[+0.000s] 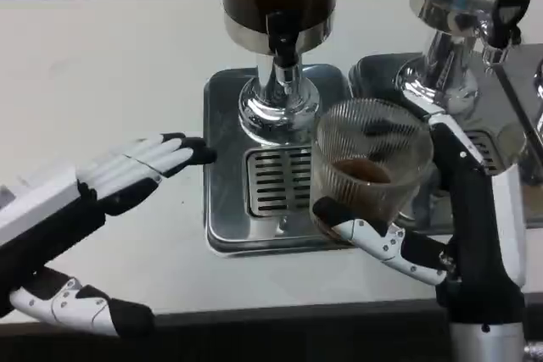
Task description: Grasp the cup under the faucet to collect the drink, then remove the cup.
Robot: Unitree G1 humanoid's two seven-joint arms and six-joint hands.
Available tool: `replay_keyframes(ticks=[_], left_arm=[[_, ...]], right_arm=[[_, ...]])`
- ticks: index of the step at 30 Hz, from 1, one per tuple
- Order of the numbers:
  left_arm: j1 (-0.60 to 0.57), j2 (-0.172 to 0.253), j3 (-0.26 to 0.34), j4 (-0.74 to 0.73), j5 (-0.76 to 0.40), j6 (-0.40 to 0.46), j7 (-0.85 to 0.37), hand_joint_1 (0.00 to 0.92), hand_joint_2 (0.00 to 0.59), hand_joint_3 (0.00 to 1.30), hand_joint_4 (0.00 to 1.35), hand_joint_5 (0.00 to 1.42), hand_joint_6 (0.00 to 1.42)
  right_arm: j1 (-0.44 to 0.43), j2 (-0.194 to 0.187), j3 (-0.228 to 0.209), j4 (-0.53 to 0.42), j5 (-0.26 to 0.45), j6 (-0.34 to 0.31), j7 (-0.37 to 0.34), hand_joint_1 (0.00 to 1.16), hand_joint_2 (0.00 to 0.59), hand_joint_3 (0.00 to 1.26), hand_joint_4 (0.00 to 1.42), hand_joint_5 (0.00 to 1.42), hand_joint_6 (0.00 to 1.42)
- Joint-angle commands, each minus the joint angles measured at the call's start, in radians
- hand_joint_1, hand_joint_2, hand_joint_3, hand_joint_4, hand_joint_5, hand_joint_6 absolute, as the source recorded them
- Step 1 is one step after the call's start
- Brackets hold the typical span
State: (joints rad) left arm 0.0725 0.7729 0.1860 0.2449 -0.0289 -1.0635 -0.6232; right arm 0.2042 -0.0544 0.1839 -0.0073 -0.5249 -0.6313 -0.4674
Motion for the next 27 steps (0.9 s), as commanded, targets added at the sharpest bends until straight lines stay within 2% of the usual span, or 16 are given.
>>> replay_keyframes(ticks=[1, 27], left_arm=[[0.022, 0.031, 0.009, -0.027, 0.004, -0.015, 0.013, 0.0, 0.027, 0.06, 0.0, 0.0, 0.03], [0.036, 0.03, 0.009, -0.055, 0.015, -0.027, 0.02, 0.0, 0.038, 0.06, 0.0, 0.0, 0.03]], right_arm=[[0.008, 0.003, -0.013, -0.052, 0.022, -0.019, 0.015, 0.92, 0.142, 0.68, 0.87, 1.16, 1.42], [0.031, 0.015, -0.026, -0.073, 0.035, -0.026, 0.057, 0.92, 0.148, 0.69, 0.89, 1.16, 1.42]])
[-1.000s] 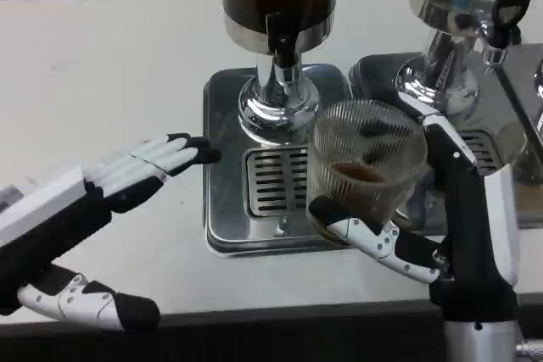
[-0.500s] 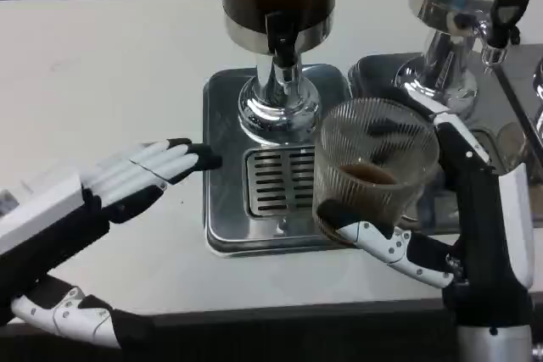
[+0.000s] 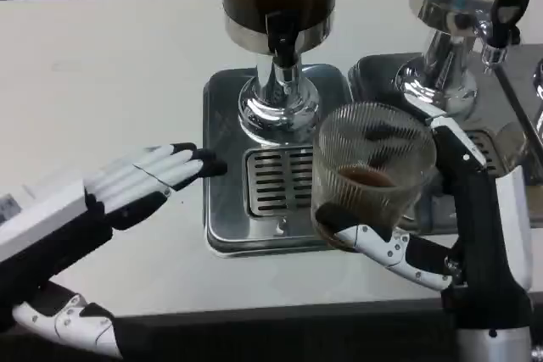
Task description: Grasp the cup under the faucet to collect the drink, then remove the cup.
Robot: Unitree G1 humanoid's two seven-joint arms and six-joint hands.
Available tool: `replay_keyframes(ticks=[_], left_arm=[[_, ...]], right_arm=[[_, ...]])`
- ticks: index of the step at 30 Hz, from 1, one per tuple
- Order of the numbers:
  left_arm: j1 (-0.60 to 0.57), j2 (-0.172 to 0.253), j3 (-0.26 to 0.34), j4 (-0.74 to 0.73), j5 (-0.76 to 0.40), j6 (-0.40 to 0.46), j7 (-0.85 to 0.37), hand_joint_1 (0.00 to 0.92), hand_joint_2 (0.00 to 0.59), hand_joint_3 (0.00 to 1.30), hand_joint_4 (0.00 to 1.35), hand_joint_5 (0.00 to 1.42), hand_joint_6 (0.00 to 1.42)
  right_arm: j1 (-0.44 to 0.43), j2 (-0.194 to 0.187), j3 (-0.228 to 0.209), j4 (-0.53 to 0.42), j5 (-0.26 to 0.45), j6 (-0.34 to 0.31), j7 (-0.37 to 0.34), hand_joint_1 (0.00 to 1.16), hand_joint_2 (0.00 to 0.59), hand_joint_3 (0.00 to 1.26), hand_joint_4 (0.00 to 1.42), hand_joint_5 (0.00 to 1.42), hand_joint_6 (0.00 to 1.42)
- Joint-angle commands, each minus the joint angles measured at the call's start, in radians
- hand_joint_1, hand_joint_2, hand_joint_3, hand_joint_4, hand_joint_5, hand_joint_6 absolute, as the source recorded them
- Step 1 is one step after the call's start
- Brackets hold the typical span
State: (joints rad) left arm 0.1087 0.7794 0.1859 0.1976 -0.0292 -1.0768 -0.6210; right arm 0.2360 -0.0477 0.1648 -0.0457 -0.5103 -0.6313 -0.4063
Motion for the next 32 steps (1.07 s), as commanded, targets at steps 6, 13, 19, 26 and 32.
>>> replay_keyframes(ticks=[6, 13, 19, 26, 32], left_arm=[[0.001, 0.02, 0.004, -0.009, 0.019, -0.014, 0.022, 0.0, 0.039, 0.06, 0.0, 0.0, 0.03], [0.004, 0.018, 0.002, -0.008, 0.013, -0.006, 0.022, 0.0, 0.04, 0.06, 0.0, 0.0, 0.03], [0.011, 0.015, 0.001, -0.012, 0.008, 0.001, 0.022, 0.0, 0.04, 0.06, 0.0, 0.0, 0.03], [0.011, 0.014, -0.001, -0.011, 0.008, 0.003, 0.022, 0.0, 0.04, 0.06, 0.0, 0.0, 0.03], [0.008, 0.017, -0.002, -0.01, 0.008, 0.002, 0.02, 0.0, 0.04, 0.06, 0.0, 0.0, 0.03]], right_arm=[[0.002, 0.009, -0.009, -0.038, 0.021, -0.025, -0.002, 0.92, 0.144, 0.69, 0.89, 1.17, 1.42], [0.002, 0.01, -0.01, -0.041, 0.022, -0.023, 0.002, 0.92, 0.143, 0.69, 0.89, 1.17, 1.42], [-0.001, 0.009, -0.013, -0.04, 0.025, -0.022, 0.006, 0.92, 0.142, 0.7, 0.89, 1.17, 1.42], [-0.003, 0.009, -0.015, -0.042, 0.028, -0.019, 0.009, 0.92, 0.142, 0.71, 0.89, 1.17, 1.42], [-0.008, 0.011, -0.017, -0.036, 0.029, -0.02, 0.009, 0.92, 0.142, 0.71, 0.89, 1.17, 1.42]])
